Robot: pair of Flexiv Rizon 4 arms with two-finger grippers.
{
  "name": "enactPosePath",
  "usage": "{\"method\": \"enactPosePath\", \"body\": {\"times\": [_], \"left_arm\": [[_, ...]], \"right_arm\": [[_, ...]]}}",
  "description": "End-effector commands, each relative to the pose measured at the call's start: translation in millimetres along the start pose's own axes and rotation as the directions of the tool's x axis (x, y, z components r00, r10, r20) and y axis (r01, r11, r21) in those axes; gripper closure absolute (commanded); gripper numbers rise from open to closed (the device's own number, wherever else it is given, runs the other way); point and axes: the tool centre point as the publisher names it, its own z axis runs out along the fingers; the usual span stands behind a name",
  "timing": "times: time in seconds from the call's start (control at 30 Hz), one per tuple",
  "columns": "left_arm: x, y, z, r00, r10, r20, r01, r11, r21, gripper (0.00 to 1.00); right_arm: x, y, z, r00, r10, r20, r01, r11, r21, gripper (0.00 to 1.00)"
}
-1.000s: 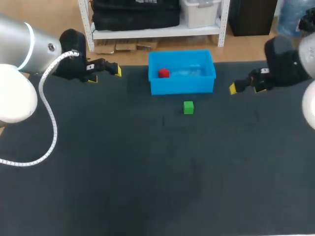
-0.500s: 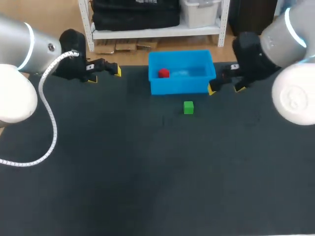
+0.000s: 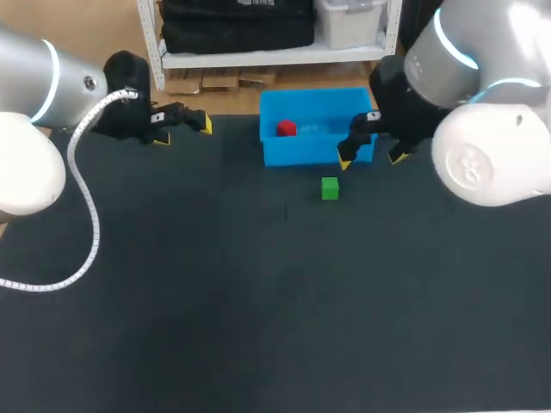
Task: Use the left arm to pick the red cube and place it into the blue plastic box first, then use the right arm to grasp the green cube and put it into the same blue plastic box after the first action is fully finished.
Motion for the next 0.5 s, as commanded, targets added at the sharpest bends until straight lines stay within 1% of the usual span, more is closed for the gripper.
{"method": "enactPosePath", "body": {"times": [0.03, 0.3, 0.5], "left_arm": [[1.2, 1.3, -1, 1.0, 0.001, 0.004, -0.001, 1.0, 0.008, 0.0], [1.2, 1.3, -1, 1.0, 0.001, 0.004, -0.001, 1.0, 0.008, 0.0], [1.2, 1.3, -1, 1.0, 0.001, 0.004, -0.001, 1.0, 0.008, 0.0]], "right_arm": [[-10, 9, 7, 0.999, 0.006, -0.032, -0.005, 0.999, 0.034, 0.0], [-16, 20, 18, 0.996, 0.016, -0.09, -0.01, 0.998, 0.064, 0.0], [-20, 28, 29, 0.992, 0.035, -0.122, -0.026, 0.997, 0.073, 0.0]]}}
